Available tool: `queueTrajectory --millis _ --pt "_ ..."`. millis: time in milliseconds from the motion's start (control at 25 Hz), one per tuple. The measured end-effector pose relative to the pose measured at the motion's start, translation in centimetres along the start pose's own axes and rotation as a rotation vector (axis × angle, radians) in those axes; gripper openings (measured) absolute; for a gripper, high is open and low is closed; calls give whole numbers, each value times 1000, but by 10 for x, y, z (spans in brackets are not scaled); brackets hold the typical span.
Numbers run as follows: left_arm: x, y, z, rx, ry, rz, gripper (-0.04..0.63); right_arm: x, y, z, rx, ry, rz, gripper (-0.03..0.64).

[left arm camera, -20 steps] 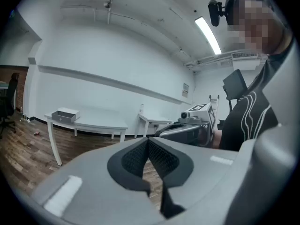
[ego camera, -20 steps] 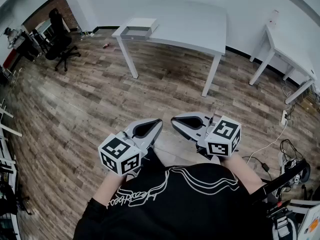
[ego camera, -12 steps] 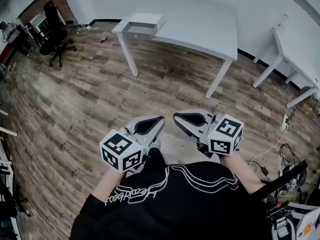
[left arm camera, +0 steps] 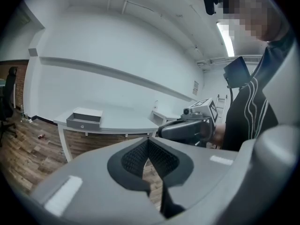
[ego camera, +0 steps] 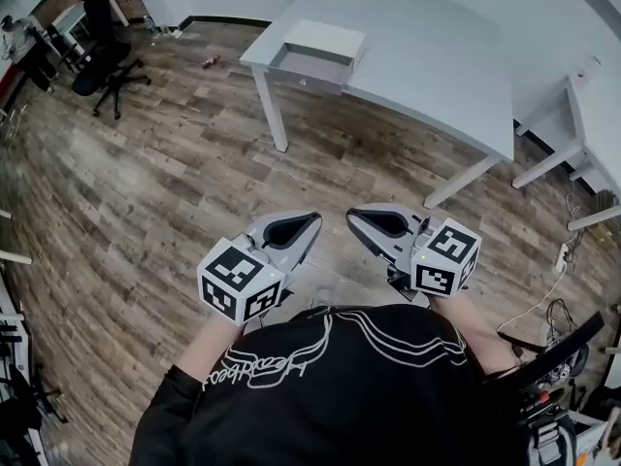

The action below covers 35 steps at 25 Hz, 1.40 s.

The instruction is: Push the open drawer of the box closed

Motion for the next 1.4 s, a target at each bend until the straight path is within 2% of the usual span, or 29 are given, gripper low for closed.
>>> queueTrajectory --millis 160,280,400,480,600,680,760,1000,1120,1400 --pt "-9 -21 28 17 -6 10 6 -11 -10 -28 20 2 -7 9" --pt "-15 -41 34 47 8 19 6 -17 -4 -51 44 -10 -34 9" --pt "-18 -66 41 52 0 38 6 -23 1 -76 57 -19 -42 9" --pt "-19 -85 50 52 21 54 6 -25 5 -97 60 -29 -44 9" --pt "-23 -115 68 6 51 69 6 -26 9 -132 63 -48 -40 9" --pt "-25 -135 81 -30 43 96 6 -30 12 -156 58 -61 -41 9" --pt "-28 -156 92 -32 35 120 6 -36 14 -181 56 -63 -36 9" --pt "-42 -217 119 -40 72 117 6 -48 12 -253 26 -24 19 9" --pt "-44 -229 134 -78 61 113 6 -47 7 -270 17 -22 26 9" --pt "-35 -239 183 -193 89 130 8 -46 -5 -297 21 -48 39 9"
Point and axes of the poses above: the fingertips, and each gripper's own axes: y backward along the fingers, z to its left, x out of its underside, the point moved 5 cm from there along y, backward along the fingers, and after that the axes turned 15 degrees about -x, right-handed, at the moved point
